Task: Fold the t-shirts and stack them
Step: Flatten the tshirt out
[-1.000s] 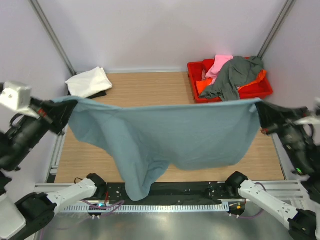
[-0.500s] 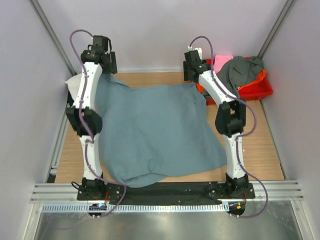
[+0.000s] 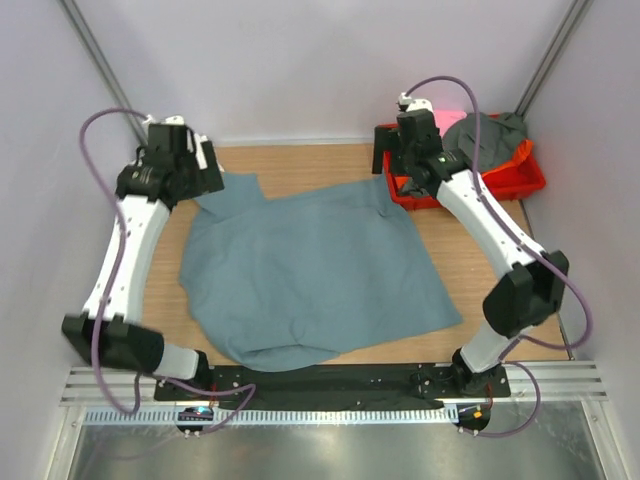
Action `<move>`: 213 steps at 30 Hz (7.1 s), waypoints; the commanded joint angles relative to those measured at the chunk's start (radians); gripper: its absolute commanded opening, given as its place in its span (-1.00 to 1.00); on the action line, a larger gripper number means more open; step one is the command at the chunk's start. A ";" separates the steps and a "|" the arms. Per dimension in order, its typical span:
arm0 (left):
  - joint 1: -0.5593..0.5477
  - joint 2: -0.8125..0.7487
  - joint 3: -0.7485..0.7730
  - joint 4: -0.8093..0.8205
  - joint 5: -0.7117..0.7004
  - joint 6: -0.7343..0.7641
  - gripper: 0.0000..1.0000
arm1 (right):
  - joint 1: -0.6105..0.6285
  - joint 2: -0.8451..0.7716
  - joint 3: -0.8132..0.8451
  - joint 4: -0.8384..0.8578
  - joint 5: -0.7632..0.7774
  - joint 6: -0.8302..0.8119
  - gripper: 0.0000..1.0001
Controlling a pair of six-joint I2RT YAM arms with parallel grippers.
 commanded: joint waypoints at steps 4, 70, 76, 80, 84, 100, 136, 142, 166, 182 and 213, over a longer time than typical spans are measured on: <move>0.016 -0.102 -0.351 0.109 0.028 -0.071 0.99 | 0.008 -0.016 -0.196 0.134 -0.261 0.070 0.87; -0.947 -0.087 -0.624 0.151 -0.161 -0.455 0.44 | -0.018 -0.270 -0.426 0.070 -0.391 0.179 0.95; -1.039 0.102 -0.551 0.157 -0.182 -0.473 0.30 | -0.017 -0.437 -0.548 0.010 -0.342 0.148 0.97; -1.070 0.176 -0.522 0.146 -0.184 -0.476 0.28 | -0.018 -0.464 -0.565 -0.021 -0.315 0.122 0.98; -1.085 0.213 -0.518 0.129 -0.196 -0.502 0.25 | -0.018 -0.473 -0.590 -0.013 -0.319 0.121 0.98; -1.101 0.286 -0.545 0.132 -0.185 -0.541 -0.08 | -0.018 -0.462 -0.631 0.015 -0.318 0.110 0.98; -0.986 0.236 -0.768 0.383 -0.106 -0.467 -1.00 | -0.018 -0.496 -0.671 0.013 -0.318 0.081 0.99; -1.064 0.150 -0.747 0.227 -0.123 -0.498 -1.00 | -0.018 -0.485 -0.682 0.028 -0.322 0.084 0.99; -1.550 -0.309 -0.683 -0.518 -0.027 -1.085 -1.00 | -0.018 -0.458 -0.690 0.027 -0.290 0.102 0.99; -1.639 -0.617 -0.719 -0.585 -0.164 -1.271 -1.00 | -0.226 -0.930 -1.018 -0.133 -0.167 0.555 0.99; -1.639 -0.801 -0.713 -0.682 -0.254 -1.325 -1.00 | -0.227 -1.005 -1.355 0.113 -0.166 0.710 -0.65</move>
